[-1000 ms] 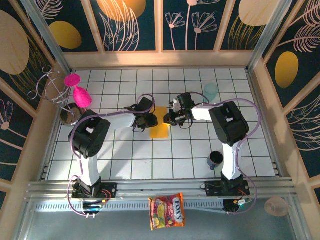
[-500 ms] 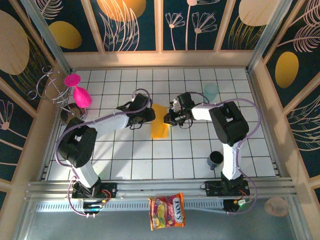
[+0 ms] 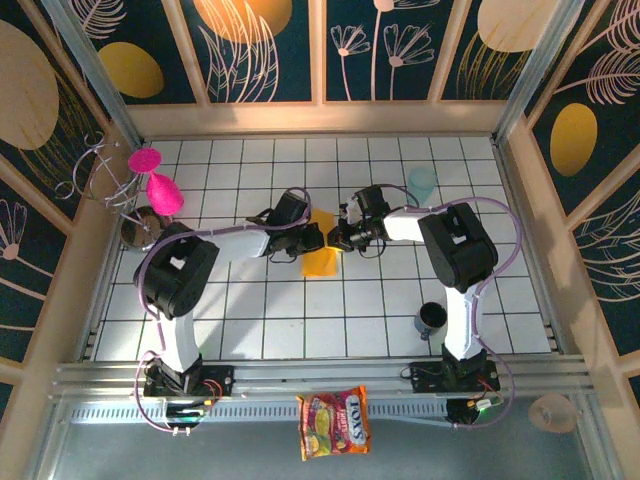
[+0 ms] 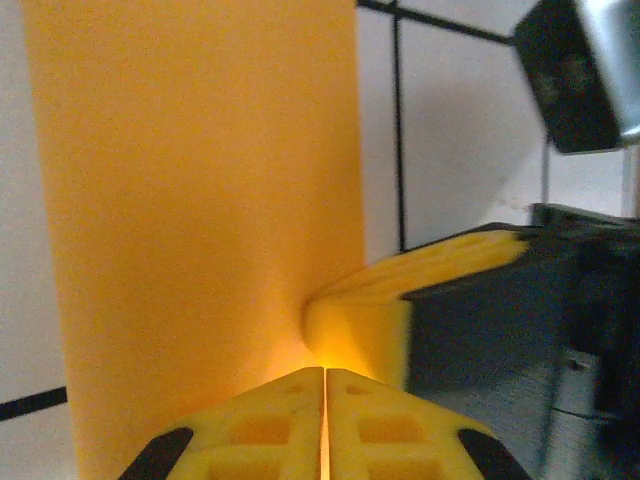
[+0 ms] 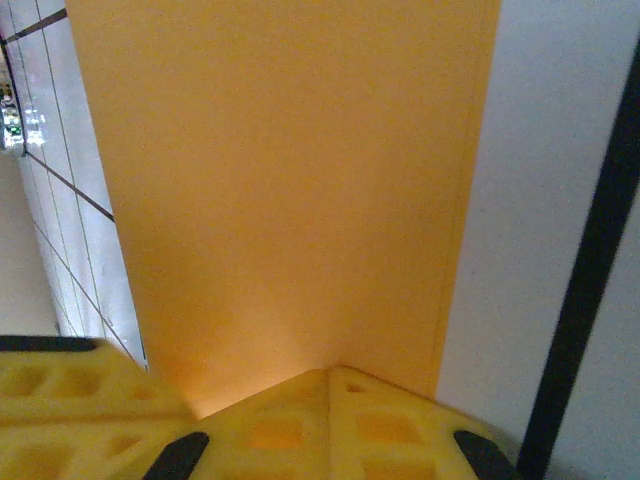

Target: Fold a paper plane with a square sheet of paper (pick it up from the middle)

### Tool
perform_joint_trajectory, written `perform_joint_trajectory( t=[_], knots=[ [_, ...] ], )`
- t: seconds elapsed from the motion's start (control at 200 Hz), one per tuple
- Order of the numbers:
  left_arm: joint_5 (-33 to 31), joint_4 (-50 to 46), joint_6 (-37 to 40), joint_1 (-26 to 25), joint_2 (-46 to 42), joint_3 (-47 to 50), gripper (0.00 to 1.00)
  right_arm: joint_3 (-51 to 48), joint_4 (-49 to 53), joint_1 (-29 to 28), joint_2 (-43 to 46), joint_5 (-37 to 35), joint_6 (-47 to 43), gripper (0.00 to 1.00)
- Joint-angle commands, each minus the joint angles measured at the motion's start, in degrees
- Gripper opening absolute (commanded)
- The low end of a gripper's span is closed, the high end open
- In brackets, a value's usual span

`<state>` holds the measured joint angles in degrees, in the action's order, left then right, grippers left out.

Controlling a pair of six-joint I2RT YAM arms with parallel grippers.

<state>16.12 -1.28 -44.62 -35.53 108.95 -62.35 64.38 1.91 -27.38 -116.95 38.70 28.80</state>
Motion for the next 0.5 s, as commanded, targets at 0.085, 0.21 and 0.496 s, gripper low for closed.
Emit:
perform_joint_trajectory(
  t=[0.085, 0.21, 0.496],
  knots=[
    [1.7, -2.1, 4.6, 0.0, 3.6, -3.5, 0.06, -3.8, 8.4, -0.3, -8.1, -11.9, -2.2, 0.0],
    [1.1, -3.8, 6.1, 0.2, 5.1, -4.5, 0.04, -3.7, 8.9, -0.2, -8.4, -12.4, -2.5, 0.0],
    [2.7, -3.9, 9.0, 2.7, 6.2, -1.5, 0.02, -3.8, 10.3, -0.1, -9.1, -14.1, -3.4, 0.0]
  ],
)
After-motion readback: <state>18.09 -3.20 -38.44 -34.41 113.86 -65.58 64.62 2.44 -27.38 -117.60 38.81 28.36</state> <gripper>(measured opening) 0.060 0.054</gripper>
